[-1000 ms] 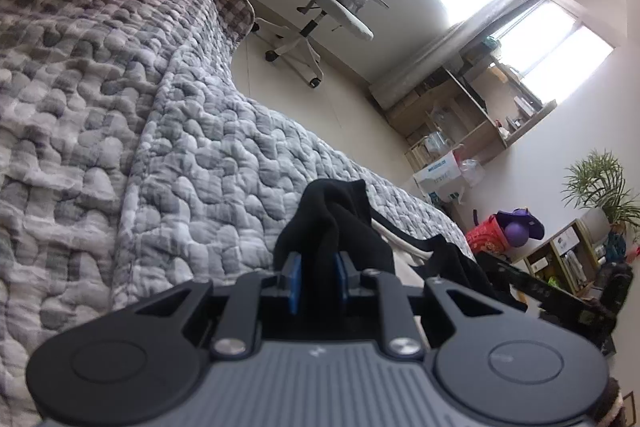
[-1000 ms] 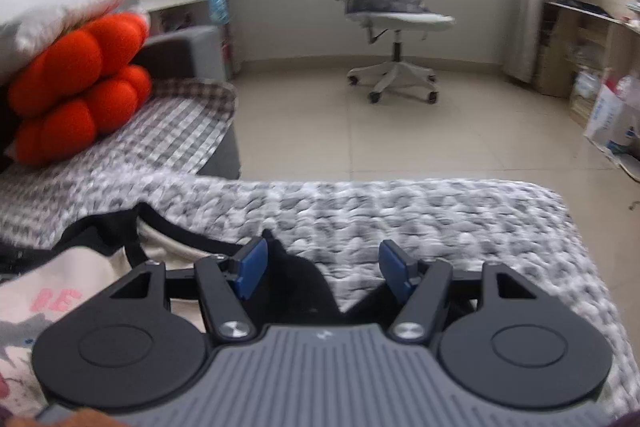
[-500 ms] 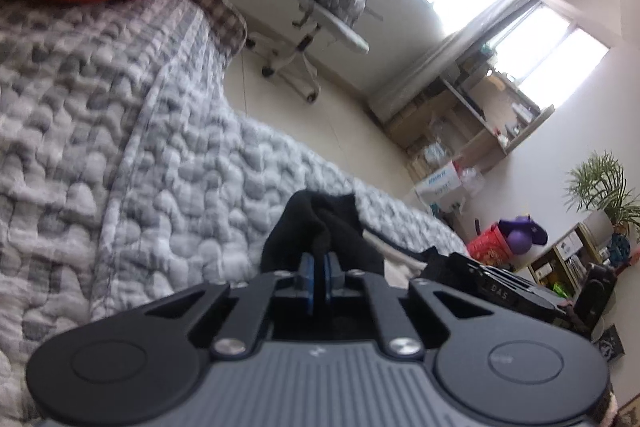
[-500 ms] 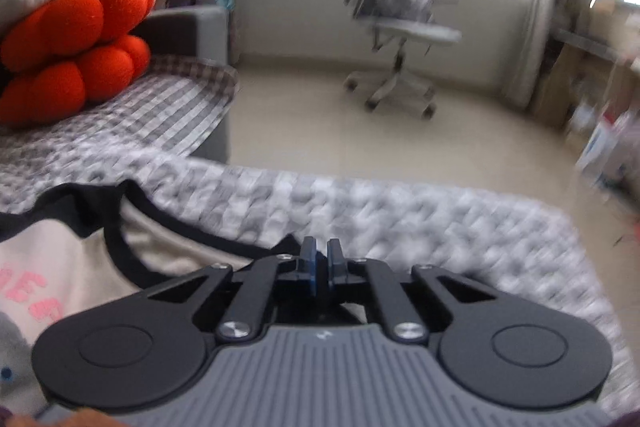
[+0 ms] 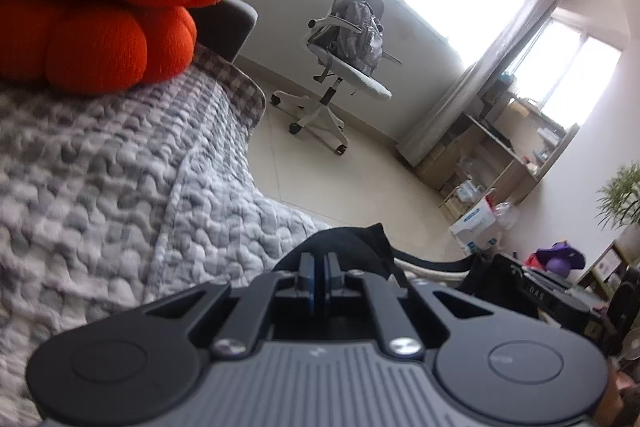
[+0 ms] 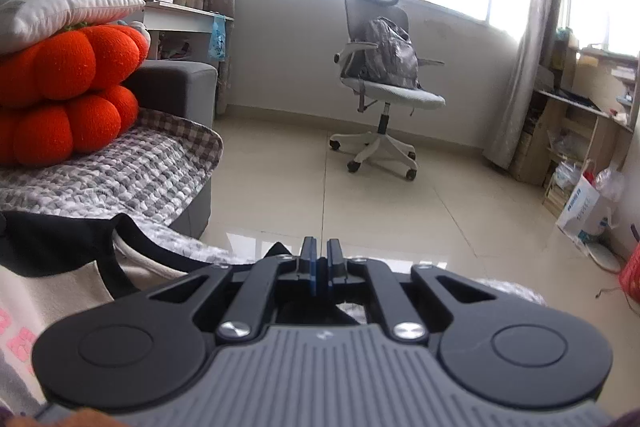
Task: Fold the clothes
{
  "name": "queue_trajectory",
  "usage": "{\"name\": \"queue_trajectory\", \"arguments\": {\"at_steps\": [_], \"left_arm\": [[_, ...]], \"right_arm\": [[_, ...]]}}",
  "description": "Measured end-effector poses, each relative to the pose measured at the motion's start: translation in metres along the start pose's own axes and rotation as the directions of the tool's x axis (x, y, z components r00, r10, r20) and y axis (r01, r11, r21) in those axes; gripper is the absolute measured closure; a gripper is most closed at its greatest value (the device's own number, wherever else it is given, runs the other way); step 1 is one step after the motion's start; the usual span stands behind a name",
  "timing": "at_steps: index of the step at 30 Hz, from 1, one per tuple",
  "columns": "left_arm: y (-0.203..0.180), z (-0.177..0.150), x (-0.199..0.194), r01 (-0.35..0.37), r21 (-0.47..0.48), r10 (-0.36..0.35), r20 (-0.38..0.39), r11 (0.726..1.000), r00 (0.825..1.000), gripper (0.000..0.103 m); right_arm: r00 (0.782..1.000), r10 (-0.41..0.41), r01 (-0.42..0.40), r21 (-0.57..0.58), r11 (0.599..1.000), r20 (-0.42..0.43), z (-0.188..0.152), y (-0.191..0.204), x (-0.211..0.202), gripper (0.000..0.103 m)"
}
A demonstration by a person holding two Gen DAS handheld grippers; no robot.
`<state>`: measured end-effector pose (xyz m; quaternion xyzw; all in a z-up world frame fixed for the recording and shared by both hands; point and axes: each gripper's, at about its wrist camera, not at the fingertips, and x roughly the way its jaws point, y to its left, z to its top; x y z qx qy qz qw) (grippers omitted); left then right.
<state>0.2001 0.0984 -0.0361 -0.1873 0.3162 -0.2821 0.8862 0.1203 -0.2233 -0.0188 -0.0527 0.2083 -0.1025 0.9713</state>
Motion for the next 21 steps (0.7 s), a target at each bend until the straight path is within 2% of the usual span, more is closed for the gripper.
{"name": "queue_trajectory", "arguments": {"at_steps": [8, 16, 18, 20, 21], "left_arm": [[0.006, 0.012, 0.016, -0.061, 0.040, 0.061, 0.000, 0.997, 0.998, 0.099], [0.016, -0.001, 0.032, -0.097, 0.031, 0.099, -0.045, 0.995, 0.994, 0.098], [0.018, -0.004, 0.033, -0.101, 0.024, 0.103, -0.054, 0.995, 0.993, 0.098], [0.017, -0.003, 0.031, -0.107, 0.016, 0.107, -0.060, 0.994, 0.992, 0.097], [0.016, -0.001, 0.030, -0.109, 0.014, 0.110, -0.063, 0.994, 0.992, 0.097]], "right_arm": [[0.999, 0.026, -0.026, 0.002, 1.000, -0.042, -0.003, 0.011, 0.033, 0.098], [0.991, 0.028, -0.028, 0.000, 1.000, -0.127, -0.015, 0.015, 0.053, 0.098], [0.990, 0.034, -0.033, 0.013, 0.999, -0.138, -0.015, 0.014, 0.053, 0.096], [0.990, 0.047, -0.045, 0.025, 0.999, -0.130, -0.013, 0.013, 0.048, 0.089], [0.990, 0.055, -0.051, 0.032, 0.998, -0.127, -0.011, 0.013, 0.045, 0.088]]}}
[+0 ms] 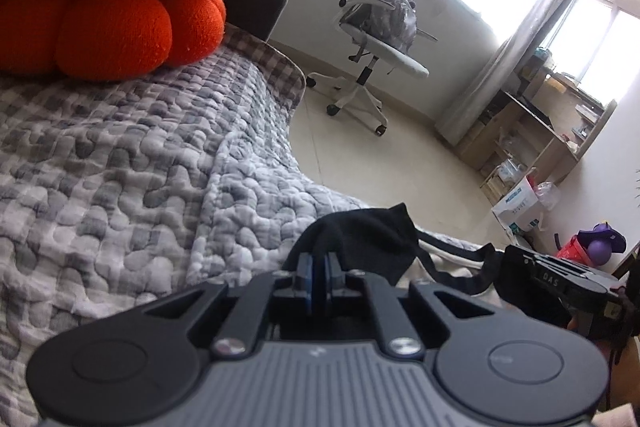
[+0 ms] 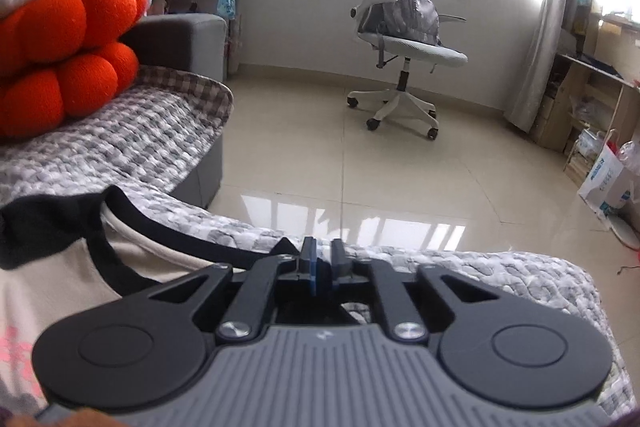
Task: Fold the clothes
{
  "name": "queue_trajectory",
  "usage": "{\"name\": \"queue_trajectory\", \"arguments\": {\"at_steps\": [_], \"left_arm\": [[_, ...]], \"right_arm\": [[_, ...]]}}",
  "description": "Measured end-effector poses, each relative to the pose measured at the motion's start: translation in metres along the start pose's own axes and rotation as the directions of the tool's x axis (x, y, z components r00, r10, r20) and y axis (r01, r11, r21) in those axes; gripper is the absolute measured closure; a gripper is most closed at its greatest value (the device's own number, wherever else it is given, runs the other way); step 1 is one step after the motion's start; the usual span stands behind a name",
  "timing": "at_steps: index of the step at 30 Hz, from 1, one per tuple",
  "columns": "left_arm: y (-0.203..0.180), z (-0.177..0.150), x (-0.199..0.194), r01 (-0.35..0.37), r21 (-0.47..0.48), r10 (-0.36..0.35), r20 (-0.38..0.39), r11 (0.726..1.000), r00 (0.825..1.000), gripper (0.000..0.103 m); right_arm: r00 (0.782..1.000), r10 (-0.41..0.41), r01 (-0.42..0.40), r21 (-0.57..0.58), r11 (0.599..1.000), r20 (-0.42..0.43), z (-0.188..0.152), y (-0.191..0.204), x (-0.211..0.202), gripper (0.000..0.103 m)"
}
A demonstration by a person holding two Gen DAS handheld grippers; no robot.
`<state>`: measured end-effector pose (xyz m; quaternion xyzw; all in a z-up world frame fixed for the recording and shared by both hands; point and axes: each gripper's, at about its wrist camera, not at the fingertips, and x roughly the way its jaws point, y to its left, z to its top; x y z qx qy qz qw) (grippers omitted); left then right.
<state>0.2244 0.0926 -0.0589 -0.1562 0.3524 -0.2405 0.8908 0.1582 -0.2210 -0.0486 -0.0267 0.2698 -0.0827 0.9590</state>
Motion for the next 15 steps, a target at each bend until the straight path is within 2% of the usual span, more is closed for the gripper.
{"name": "queue_trajectory", "arguments": {"at_steps": [2, 4, 5, 15], "left_arm": [[-0.002, 0.002, -0.005, -0.005, 0.000, 0.005, 0.001, 1.000, 1.000, 0.093], [-0.003, 0.005, -0.011, -0.011, -0.001, 0.011, -0.002, 1.000, 1.000, 0.088], [-0.003, 0.006, -0.014, -0.013, -0.002, 0.013, -0.006, 1.000, 1.000, 0.083], [-0.001, 0.009, -0.060, -0.048, 0.013, 0.048, -0.021, 0.999, 0.999, 0.064]], "right_arm": [[1.000, 0.018, -0.018, 0.013, 1.000, 0.002, 0.003, 0.001, -0.007, 0.086], [0.999, 0.039, -0.039, 0.031, 0.999, 0.007, 0.006, 0.003, -0.015, 0.065], [0.999, 0.047, -0.048, 0.041, 0.998, 0.015, 0.008, 0.004, -0.020, 0.050], [0.987, 0.149, -0.155, 0.107, 0.982, 0.057, 0.023, 0.031, -0.076, 0.048]]}}
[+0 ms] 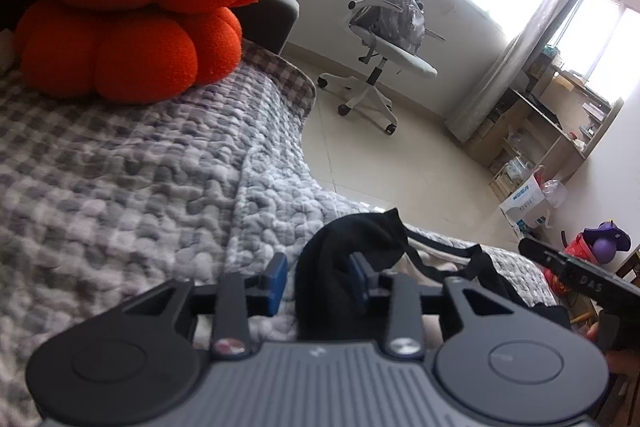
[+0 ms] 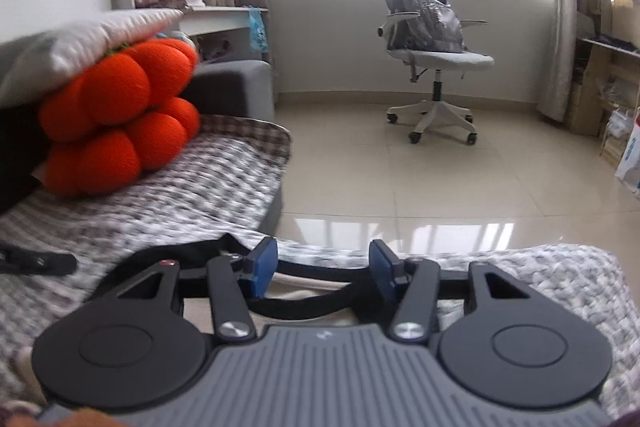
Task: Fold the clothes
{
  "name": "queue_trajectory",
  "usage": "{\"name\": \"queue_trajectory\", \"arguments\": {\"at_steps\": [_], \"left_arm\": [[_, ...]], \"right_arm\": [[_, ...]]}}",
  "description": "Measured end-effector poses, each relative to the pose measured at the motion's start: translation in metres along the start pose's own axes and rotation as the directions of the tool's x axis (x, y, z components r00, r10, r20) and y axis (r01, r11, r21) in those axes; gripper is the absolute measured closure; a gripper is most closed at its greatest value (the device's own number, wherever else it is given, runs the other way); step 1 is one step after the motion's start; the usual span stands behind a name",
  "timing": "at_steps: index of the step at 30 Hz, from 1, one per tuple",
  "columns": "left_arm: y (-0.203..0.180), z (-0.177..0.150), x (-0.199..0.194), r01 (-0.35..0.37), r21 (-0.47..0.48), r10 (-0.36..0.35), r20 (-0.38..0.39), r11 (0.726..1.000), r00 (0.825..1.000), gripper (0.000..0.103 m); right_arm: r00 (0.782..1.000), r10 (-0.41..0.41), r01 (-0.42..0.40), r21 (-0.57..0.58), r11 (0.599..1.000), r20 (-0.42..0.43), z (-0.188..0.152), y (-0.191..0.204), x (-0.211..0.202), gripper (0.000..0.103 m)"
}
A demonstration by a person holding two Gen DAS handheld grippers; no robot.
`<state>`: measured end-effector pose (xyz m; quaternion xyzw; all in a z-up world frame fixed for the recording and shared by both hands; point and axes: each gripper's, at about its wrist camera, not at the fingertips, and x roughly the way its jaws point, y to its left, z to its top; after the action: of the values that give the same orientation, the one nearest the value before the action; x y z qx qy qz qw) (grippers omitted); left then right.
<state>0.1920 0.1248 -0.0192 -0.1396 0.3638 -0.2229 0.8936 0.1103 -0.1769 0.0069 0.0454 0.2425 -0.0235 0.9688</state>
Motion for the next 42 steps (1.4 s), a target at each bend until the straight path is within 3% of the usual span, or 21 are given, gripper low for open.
{"name": "queue_trajectory", "arguments": {"at_steps": [3, 7, 16, 19, 25, 29, 35, 39, 42], "left_arm": [[0.004, -0.006, -0.014, -0.015, 0.010, 0.015, -0.015, 1.000, 1.000, 0.056], [0.016, -0.020, -0.029, 0.000, -0.008, 0.000, -0.016, 1.000, 1.000, 0.054], [0.047, -0.041, -0.033, 0.146, -0.099, -0.144, 0.021, 0.984, 0.989, 0.065], [0.050, -0.042, -0.032, 0.179, -0.120, -0.177, 0.028, 0.976, 0.984, 0.073], [0.046, -0.044, -0.035, 0.222, -0.105, -0.218, 0.056, 0.969, 0.974, 0.074], [0.050, -0.044, -0.034, 0.235, -0.121, -0.229, 0.062, 0.964, 0.971, 0.074], [0.054, -0.046, -0.029, 0.236, -0.122, -0.231, 0.050, 0.964, 0.972, 0.074], [0.055, -0.048, -0.023, 0.214, -0.129, -0.212, 0.033, 0.968, 0.977, 0.074], [0.055, -0.048, -0.022, 0.207, -0.127, -0.205, 0.029, 0.970, 0.978, 0.074]], "right_arm": [[1.000, 0.027, -0.027, -0.005, 1.000, 0.002, 0.002, 0.016, -0.014, 0.048], [0.998, 0.068, -0.068, -0.003, 0.998, -0.001, 0.001, 0.038, -0.031, 0.048], [0.977, 0.213, -0.215, -0.079, 0.974, -0.023, -0.008, 0.105, -0.064, 0.048], [0.958, 0.285, -0.288, -0.121, 0.950, -0.040, -0.016, 0.129, -0.074, 0.048], [0.896, 0.411, -0.436, -0.160, 0.885, -0.168, -0.047, 0.170, -0.069, 0.048], [0.874, 0.422, -0.470, -0.199, 0.860, -0.238, -0.068, 0.188, -0.057, 0.048], [0.928, 0.291, -0.358, -0.333, 0.872, -0.234, -0.083, 0.186, -0.047, 0.051], [0.964, 0.177, -0.253, -0.463, 0.850, -0.200, -0.093, 0.180, -0.047, 0.054], [0.973, 0.119, -0.206, -0.515, 0.832, -0.196, -0.100, 0.173, -0.044, 0.054]]}}
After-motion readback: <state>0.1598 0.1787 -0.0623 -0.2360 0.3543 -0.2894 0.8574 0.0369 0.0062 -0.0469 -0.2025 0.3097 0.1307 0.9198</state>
